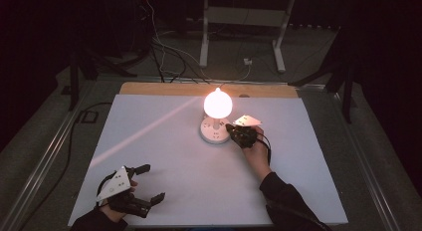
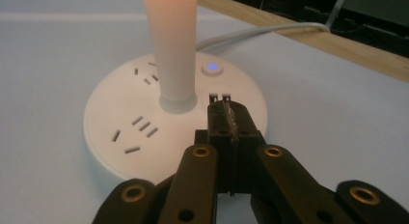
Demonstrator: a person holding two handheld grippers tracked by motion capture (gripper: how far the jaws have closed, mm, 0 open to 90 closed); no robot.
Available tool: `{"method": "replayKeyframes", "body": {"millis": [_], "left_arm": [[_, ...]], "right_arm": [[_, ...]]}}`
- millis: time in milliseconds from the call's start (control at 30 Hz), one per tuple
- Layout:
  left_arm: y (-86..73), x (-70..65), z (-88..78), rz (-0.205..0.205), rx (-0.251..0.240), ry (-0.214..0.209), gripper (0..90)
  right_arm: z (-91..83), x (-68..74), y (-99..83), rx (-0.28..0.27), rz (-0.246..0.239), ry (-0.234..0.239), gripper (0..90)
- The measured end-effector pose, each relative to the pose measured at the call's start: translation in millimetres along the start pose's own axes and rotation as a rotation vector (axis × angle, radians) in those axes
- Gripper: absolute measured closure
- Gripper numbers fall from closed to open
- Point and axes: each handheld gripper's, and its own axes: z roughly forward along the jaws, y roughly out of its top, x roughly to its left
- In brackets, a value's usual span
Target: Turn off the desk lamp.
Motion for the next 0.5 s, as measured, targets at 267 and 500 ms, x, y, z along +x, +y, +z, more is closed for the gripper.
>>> {"method": "replayKeyframes", "body": {"millis": [267,500], "left_arm": [[0.0,0.0,0.0,-0.001,0.000,-0.001,0.6],[-0.1,0.3,0.0,-0.003,0.001,0.000,0.6]], "right_arm": [[-9.5,3.2,13.0,-0.048,-0.002,-0.005,89.9],[-11.0,1.4,13.8,-0.056,0.011,-0.017,89.6]]}}
